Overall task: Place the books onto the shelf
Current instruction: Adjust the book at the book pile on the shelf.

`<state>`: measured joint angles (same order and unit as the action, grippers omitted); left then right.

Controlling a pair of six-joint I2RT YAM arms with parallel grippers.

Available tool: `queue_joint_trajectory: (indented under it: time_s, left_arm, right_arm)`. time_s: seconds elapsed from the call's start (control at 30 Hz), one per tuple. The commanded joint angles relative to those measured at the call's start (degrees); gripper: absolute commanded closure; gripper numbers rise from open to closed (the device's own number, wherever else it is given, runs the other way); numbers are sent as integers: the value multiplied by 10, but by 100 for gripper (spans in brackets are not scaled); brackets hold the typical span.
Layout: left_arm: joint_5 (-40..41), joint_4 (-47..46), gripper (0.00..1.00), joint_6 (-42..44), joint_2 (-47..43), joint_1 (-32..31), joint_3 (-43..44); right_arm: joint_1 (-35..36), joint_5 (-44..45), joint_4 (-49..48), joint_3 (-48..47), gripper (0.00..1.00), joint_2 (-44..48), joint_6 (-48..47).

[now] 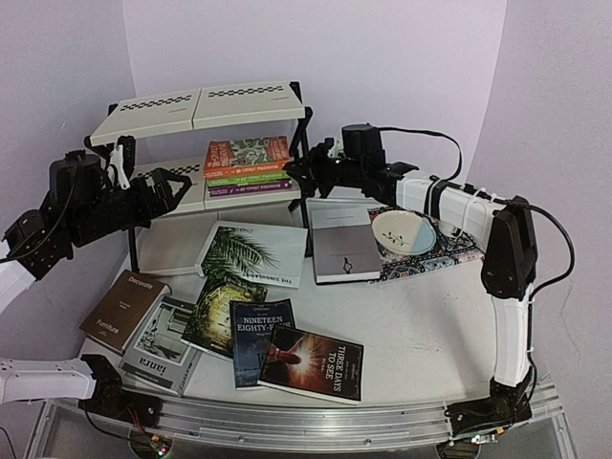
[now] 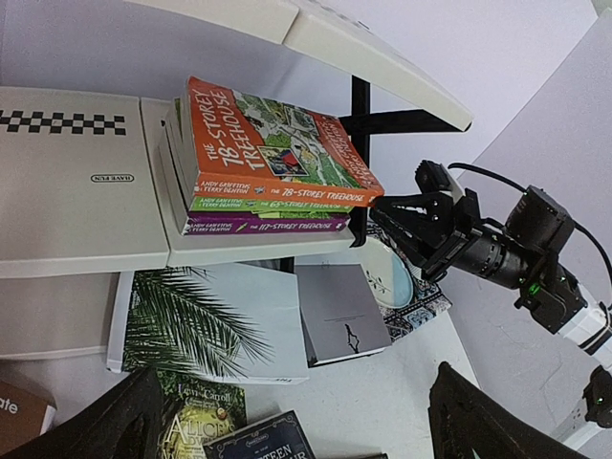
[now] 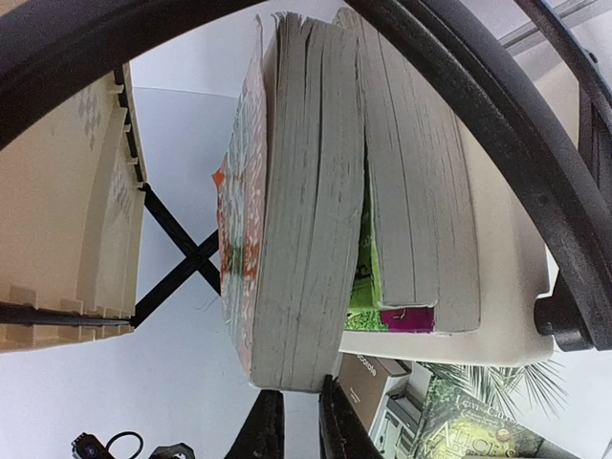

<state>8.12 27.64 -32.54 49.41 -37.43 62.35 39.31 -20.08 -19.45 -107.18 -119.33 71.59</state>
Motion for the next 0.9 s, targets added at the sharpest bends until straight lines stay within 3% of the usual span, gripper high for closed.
queue_joint_trajectory:
  time_s: [0.0, 0.6, 0.87]
  left_arm:
    - [3, -4, 2, 14, -8, 3, 2]
    - [7, -4, 2, 16, -3, 2, -3]
    - [1, -2, 2, 14, 2, 3, -10]
  right_arm:
    - [2, 14, -30, -7, 86, 27, -3]
    - [-17, 42, -12, -48, 84, -1, -8]
    - [-17, 6, -4, -36, 59, 20, -14]
